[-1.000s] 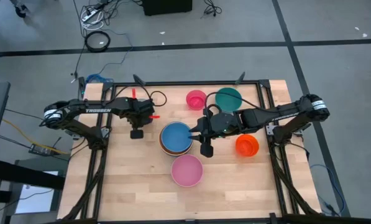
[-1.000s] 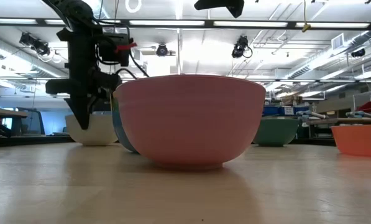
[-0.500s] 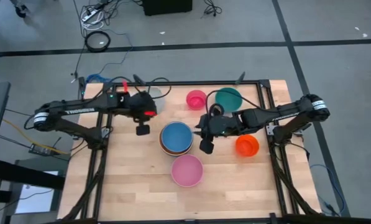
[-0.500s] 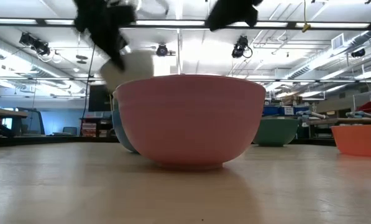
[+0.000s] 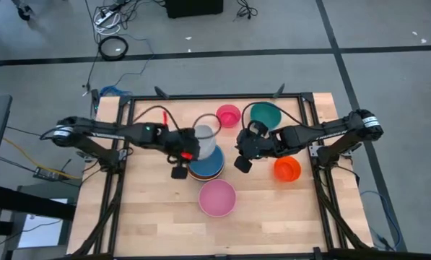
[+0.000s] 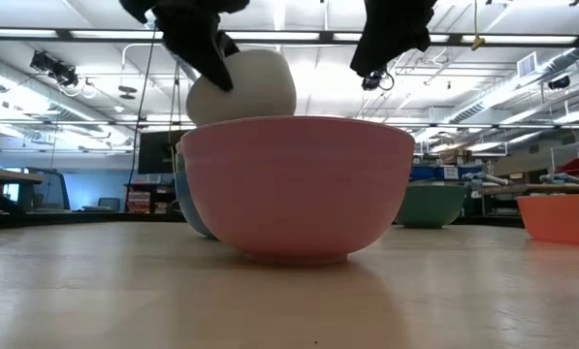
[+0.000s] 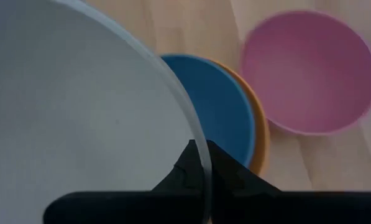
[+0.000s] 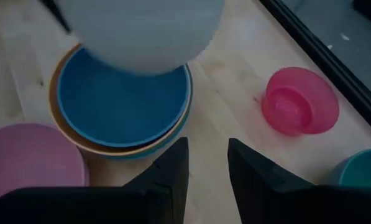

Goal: Nest bowls inside each other
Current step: Stack the white bowl on top of the blue bowl, then stack the green bowl on top of the white bowl

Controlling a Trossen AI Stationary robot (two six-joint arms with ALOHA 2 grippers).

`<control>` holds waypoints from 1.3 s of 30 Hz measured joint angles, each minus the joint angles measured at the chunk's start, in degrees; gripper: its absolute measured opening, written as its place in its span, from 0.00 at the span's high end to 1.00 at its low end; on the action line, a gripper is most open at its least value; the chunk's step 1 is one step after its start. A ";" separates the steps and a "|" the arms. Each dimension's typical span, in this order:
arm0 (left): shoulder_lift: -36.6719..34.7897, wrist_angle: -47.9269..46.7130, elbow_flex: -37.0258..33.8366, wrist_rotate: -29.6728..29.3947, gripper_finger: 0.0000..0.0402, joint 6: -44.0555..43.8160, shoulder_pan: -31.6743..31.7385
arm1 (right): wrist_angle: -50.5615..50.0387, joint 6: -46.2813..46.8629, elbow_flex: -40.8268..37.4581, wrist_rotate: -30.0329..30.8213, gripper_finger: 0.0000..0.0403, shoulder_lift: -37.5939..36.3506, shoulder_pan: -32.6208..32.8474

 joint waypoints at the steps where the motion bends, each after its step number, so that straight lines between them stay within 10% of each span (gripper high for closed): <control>1: 0.73 -0.05 0.00 0.31 0.99 -0.58 -0.52 | -0.02 0.00 0.00 0.08 0.75 0.00 0.00; 28: 0.49 -2.47 0.00 0.86 0.68 -14.01 -5.84 | -10.71 1.22 0.00 2.69 0.76 0.00 -11.31; 39: -7.02 -8.06 0.00 -11.04 0.67 -24.02 -13.10 | -5.28 -5.96 -9.20 -15.20 0.76 -0.02 -28.91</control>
